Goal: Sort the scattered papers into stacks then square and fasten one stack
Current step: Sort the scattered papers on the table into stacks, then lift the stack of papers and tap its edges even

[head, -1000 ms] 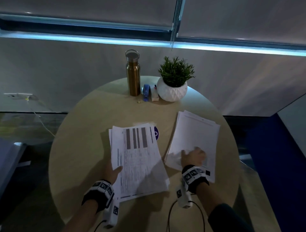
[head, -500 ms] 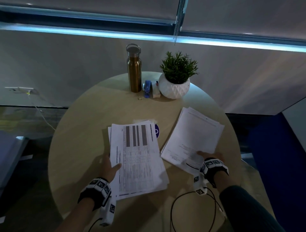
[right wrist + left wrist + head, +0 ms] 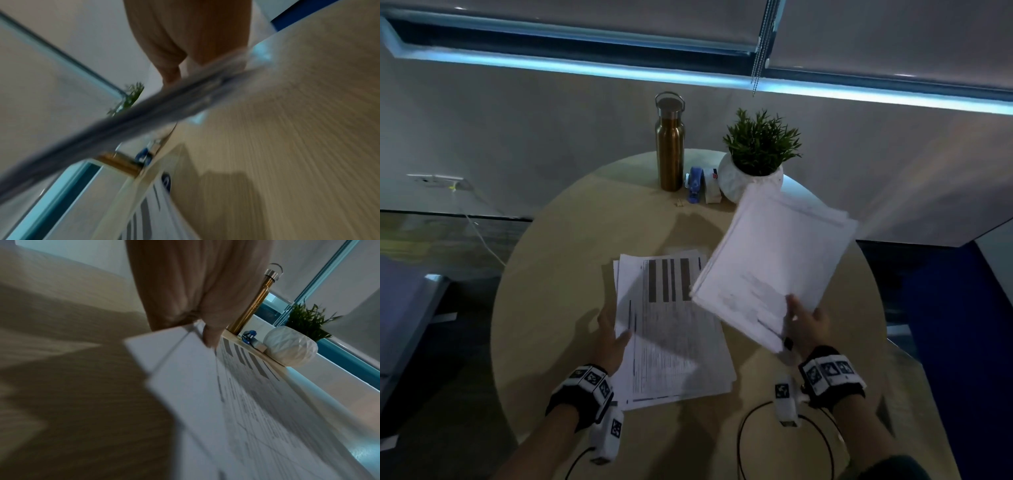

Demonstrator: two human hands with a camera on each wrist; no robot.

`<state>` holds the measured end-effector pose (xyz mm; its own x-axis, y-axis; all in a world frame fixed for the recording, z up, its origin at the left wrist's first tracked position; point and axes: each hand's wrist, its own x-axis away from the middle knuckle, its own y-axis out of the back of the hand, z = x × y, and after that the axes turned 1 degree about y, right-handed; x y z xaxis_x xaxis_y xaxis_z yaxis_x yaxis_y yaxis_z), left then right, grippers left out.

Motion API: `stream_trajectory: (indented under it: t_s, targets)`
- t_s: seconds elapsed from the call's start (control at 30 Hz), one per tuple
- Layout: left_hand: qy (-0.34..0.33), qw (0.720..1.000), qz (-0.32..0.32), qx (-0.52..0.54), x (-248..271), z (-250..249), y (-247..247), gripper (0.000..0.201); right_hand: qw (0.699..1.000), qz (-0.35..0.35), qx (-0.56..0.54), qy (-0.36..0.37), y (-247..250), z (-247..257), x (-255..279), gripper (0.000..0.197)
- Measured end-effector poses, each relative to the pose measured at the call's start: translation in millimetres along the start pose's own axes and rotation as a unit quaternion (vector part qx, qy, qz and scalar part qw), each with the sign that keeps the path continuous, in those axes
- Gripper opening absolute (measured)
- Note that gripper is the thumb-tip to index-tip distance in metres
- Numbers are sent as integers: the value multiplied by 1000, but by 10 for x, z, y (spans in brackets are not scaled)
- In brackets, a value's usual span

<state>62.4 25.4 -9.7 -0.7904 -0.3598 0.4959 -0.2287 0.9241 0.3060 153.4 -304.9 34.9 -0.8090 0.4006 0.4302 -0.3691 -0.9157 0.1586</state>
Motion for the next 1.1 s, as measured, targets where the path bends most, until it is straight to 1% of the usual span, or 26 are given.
stream_trajectory:
  t_s: [0.03, 0.07, 0.1, 0.13, 0.17, 0.2, 0.23, 0.27, 0.3, 0.33, 0.4, 0.47, 0.5, 0.53, 0.6, 0.63, 0.7, 0.77, 0.8, 0.83, 0.87, 0.9, 0.93, 1.0, 1.03, 1.1]
  targets:
    - [3, 1000, -12, 12, 21, -39, 1, 54, 999, 36, 12, -17, -85, -70, 52, 29]
    - [12, 999, -26, 18, 31, -61, 6, 48, 996, 78, 31, -38, -183, -154, 102, 40]
    - [35, 999, -33, 18, 27, -62, 27, 53, 989, 123, 72, -50, -272, -264, 121, 56]
    - [73, 997, -23, 30, 14, -56, 52, 66, 975, 168, 140, -49, -370, -374, 127, 73]
    - [117, 991, -2, 59, -10, -45, 70, 80, 948, 221, 226, -32, -464, -476, 155, 80]
    - [151, 985, 21, 76, -46, -15, 78, 92, 906, 272, 326, -7, -565, -591, 189, 73]
    - [166, 982, 44, 76, -58, -23, 66, 98, 866, 278, 416, 18, -658, -657, 240, 58]
    - [165, 983, 66, 55, -36, -52, 41, 98, 853, 247, 457, 51, -746, -697, 299, 45]
    - [149, 986, 69, 31, -21, -56, 0, 95, 859, 217, 456, 81, -821, -708, 393, 41]
    - [125, 990, 57, 6, -5, -51, -33, 90, 875, 195, 433, 98, -875, -735, 450, 47]
    - [96, 995, 28, -15, 38, -36, -80, 78, 906, 172, 375, 100, -942, -727, 525, 69]
    - [83, 996, 8, -12, 101, -73, -82, 74, 935, 170, 305, 66, -942, -664, 535, 86]
    - [80, 997, 5, -3, 114, -78, -68, 74, 945, 173, 275, 46, -924, -589, 546, 88]
    - [67, 998, 6, 10, 137, -98, -49, 74, 950, 178, 254, 36, -893, -541, 521, 84]
    - [29, 998, 2, 50, 153, -125, 29, 76, 955, 209, 212, 20, -805, -378, 486, 64]
    - [7, 997, -3, 71, 153, -141, 81, 77, 959, 227, 169, 12, -755, -286, 472, 59]
    - [-44, 993, 4, 106, 189, -239, 184, 79, 964, 256, 74, -4, -700, -105, 455, 65]
    - [-96, 985, 35, 139, 260, -405, 217, 74, 959, 282, 14, 21, -725, 96, 515, 65]
    - [-123, 980, 47, 146, 299, -504, 204, 71, 956, 289, 1, 49, -759, 204, 571, 59]
    - [-148, 977, 44, 144, 321, -597, 174, 68, 953, 291, -3, 82, -805, 315, 638, 50]
    - [-171, 975, 22, 139, 346, -709, 132, 63, 950, 288, -7, 121, -858, 417, 710, 40]
    - [-188, 973, -14, 134, 352, -794, 100, 55, 946, 282, -15, 160, -897, 514, 779, 32]
    - [-215, 965, -54, 137, 370, -902, 76, 47, 943, 275, -30, 187, -926, 603, 831, 29]
    - [-270, 944, -138, 128, 380, -1044, 93, 40, 936, 267, -71, 216, -950, 746, 881, 30]
    - [-289, 935, -168, 119, 386, -1105, 118, 39, 933, 265, -85, 227, -942, 795, 884, 31]
    - [-315, 926, -183, 103, 391, -1179, 153, 35, 927, 264, -94, 249, -915, 844, 890, 34]
